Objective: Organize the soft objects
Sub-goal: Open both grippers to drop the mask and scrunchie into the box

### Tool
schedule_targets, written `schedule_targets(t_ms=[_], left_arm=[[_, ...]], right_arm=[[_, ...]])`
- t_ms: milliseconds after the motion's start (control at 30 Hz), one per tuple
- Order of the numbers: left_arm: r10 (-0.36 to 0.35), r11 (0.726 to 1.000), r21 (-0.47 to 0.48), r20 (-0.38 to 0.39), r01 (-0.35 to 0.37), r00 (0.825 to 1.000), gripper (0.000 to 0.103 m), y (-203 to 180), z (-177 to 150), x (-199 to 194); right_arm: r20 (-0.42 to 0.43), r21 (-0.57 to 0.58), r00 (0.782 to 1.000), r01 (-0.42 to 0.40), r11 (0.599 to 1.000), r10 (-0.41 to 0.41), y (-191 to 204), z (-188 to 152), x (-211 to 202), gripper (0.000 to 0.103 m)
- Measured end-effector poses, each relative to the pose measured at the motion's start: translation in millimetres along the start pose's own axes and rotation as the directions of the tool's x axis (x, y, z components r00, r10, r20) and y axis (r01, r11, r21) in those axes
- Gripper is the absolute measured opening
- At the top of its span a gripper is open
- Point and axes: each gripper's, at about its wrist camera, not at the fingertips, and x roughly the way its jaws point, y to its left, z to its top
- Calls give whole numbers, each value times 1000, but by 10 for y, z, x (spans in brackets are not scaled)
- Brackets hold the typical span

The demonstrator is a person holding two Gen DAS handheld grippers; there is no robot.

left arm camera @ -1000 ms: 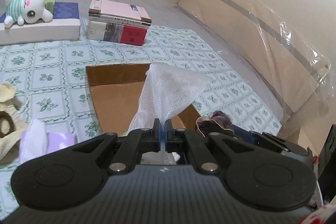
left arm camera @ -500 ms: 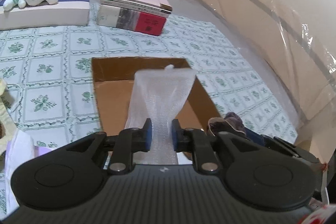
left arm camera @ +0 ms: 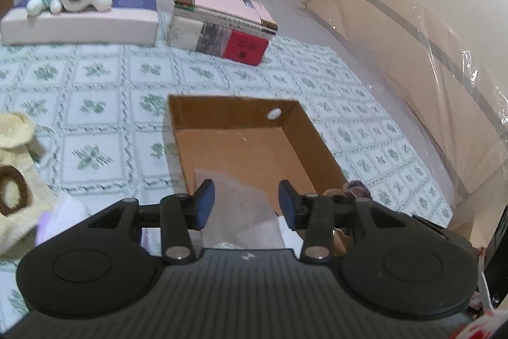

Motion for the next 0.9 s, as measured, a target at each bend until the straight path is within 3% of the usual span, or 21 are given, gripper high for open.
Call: schedule_targets(t_ms=[300, 367, 433, 900], left_arm=[[47, 998, 39, 20, -47, 999, 40, 81, -117, -185], [51, 998, 40, 23, -52, 998, 40, 93, -154, -230], [56, 997, 44, 26, -57, 998, 40, 104, -188, -286], [127, 983, 118, 97, -138, 987, 40, 160, -620, -1085]], right_arm=[[-6, 3, 1000, -25, 1000, 25, 65, -25, 20, 27], [-7, -1, 999, -37, 999, 37, 90, -22, 6, 45], [6, -8, 999, -35, 999, 35, 119, -20, -38, 56], [35, 35, 998, -52, 998, 50, 415, -80, -756, 56]])
